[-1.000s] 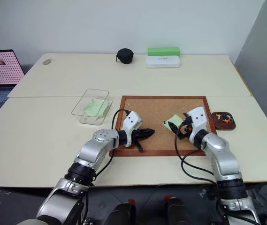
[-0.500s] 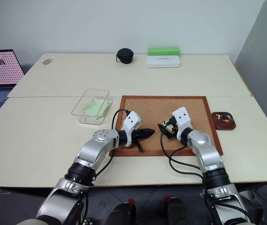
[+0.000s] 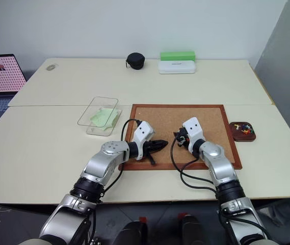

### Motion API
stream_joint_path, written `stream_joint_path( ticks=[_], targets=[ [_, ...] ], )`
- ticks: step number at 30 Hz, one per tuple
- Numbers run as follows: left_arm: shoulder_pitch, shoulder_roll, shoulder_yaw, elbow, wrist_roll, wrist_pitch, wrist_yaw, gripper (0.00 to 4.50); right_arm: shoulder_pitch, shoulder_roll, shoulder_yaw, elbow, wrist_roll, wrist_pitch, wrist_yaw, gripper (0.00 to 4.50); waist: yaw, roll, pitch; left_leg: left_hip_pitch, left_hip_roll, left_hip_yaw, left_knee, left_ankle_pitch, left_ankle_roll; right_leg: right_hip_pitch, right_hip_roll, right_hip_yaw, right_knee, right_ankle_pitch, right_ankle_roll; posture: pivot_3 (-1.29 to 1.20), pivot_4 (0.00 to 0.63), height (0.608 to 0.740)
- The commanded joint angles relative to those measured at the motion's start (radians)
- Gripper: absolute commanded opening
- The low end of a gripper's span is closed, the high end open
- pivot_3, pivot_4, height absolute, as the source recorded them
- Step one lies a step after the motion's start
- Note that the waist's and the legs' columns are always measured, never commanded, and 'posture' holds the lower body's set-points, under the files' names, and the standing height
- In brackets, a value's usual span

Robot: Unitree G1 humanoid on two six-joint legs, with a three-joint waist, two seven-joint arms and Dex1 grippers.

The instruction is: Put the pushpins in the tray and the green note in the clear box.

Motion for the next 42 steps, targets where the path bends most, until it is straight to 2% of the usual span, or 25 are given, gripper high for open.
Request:
stream_joint_path(
  ticks=[1,4,14,25,32,38,42],
  targets=[
    [0.016,0.005,-0.012,0.033,0.027,0.022,0.014,0.0,-0.019,-0.002,-0.015,0.0,-0.009,-0.015,-0.006,0.57,0.0,0.0,0.0,0.0,0.0,0.0,0.0,0.0,0.0,0.0,0.0,0.0,0.0,0.0,0.0,0.0,0.15,0.74],
    [0.016,0.005,-0.012,0.034,0.027,0.02,0.014,0.0,-0.018,-0.004,-0.015,0.006,-0.014,-0.014,-0.01,0.03,0.0,0.0,0.0,0.0,0.0,0.0,0.0,0.0,0.0,0.0,0.0,0.0,0.0,0.0,0.0,0.0,0.15,0.74],
    [0.027,0.006,-0.012,0.025,0.026,0.024,0.017,0.0,0.004,-0.021,-0.043,-0.125,0.012,-0.024,0.006,0.03,0.0,0.0,0.0,0.0,0.0,0.0,0.0,0.0,0.0,0.0,0.0,0.0,0.0,0.0,0.0,0.0,0.15,0.74],
    [0.031,-0.001,-0.035,0.029,0.038,0.009,0.013,0.0,-0.034,-0.022,-0.09,-0.232,0.042,0.07,-0.019,0.03,0.0,0.0,0.0,0.0,0.0,0.0,0.0,0.0,0.0,-0.001,0.0,0.0,0.0,0.0,0.0,0.0,0.15,0.74],
    [0.016,-0.058,0.081,-0.031,-0.057,-0.004,0.064,0.0,-0.043,0.019,-0.151,-0.281,0.115,0.173,-0.07,0.03,0.001,0.0,0.0,-0.001,0.0,0.0,0.0,0.0,0.0,-0.001,0.0,0.0,0.0,0.0,0.0,0.0,0.15,0.74],
    [-0.006,-0.112,0.219,-0.144,-0.195,0.07,0.119,1.03,-0.089,0.115,-0.309,-0.355,0.328,0.381,-0.156,0.0,0.0,0.0,0.001,-0.003,0.001,-0.002,-0.001,0.0,0.0,-0.003,0.0,-0.001,0.0,0.002,-0.003,0.0,0.15,0.74],
    [-0.01,-0.105,0.219,-0.172,-0.177,0.055,0.142,1.93,-0.106,0.1,-0.357,-0.358,0.368,0.445,-0.193,0.0,0.0,0.0,0.001,-0.003,0.0,-0.001,-0.001,0.0,0.0,-0.003,0.0,-0.001,0.0,0.002,-0.003,0.0,0.15,0.74]
  ],
)
